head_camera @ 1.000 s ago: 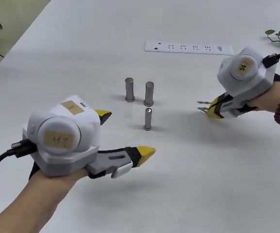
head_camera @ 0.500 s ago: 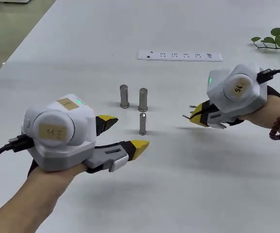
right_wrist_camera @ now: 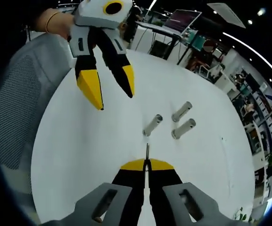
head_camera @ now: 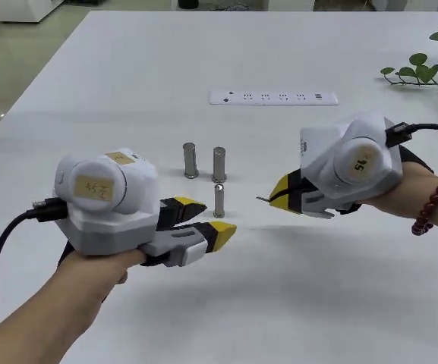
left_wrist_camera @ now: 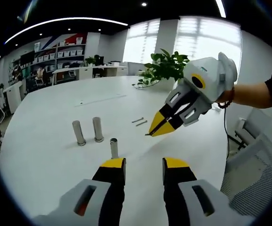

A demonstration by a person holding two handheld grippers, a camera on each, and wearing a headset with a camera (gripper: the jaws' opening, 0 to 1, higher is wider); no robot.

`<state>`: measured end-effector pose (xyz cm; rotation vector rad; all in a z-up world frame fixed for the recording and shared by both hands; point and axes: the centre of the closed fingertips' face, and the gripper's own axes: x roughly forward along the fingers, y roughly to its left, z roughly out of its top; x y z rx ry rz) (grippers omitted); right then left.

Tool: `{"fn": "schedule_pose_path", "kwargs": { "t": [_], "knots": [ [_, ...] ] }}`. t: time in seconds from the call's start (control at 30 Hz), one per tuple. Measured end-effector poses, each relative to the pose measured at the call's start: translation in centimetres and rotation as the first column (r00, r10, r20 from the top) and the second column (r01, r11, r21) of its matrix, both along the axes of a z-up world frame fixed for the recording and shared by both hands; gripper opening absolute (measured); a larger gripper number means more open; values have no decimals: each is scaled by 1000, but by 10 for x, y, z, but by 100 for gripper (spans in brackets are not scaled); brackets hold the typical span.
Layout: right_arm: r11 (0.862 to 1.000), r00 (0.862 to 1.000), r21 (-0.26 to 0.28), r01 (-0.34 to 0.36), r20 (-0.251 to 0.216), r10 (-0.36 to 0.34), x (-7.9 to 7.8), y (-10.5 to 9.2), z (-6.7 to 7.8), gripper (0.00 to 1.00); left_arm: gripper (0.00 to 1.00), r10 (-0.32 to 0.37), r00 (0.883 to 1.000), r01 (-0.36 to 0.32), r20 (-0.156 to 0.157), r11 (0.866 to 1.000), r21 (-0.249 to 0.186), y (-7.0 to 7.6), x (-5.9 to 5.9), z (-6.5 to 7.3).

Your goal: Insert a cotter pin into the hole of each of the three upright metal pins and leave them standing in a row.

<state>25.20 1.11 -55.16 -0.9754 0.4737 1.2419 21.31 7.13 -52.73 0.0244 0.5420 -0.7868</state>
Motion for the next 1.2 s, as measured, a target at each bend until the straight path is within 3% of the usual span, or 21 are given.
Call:
{"fn": "schedule_pose_path", "kwargs": {
  "t": [0.17,0.37,0.77,1.0,1.2],
  "knots": [
    [998,998,6,-56,25,56,-13,10,4,0,24,16,999,-18,-40,999,-33,-2,-1,-1],
    [993,992,15,-117,45,116,-26,21,8,0,20,20,998,-25,-61,997,-70,-6,0,1],
    [983,983,54,-176,66,172,-41,35,16,0,11,32,991,-54,-131,984,-168,-12,-2,3],
    [977,978,69,-200,75,195,-46,41,22,0,5,38,989,-70,-146,972,-223,-13,-2,5],
    [974,975,78,-211,83,205,-48,46,25,0,0,41,988,-75,-147,969,-237,-12,-2,6]
  ]
}}
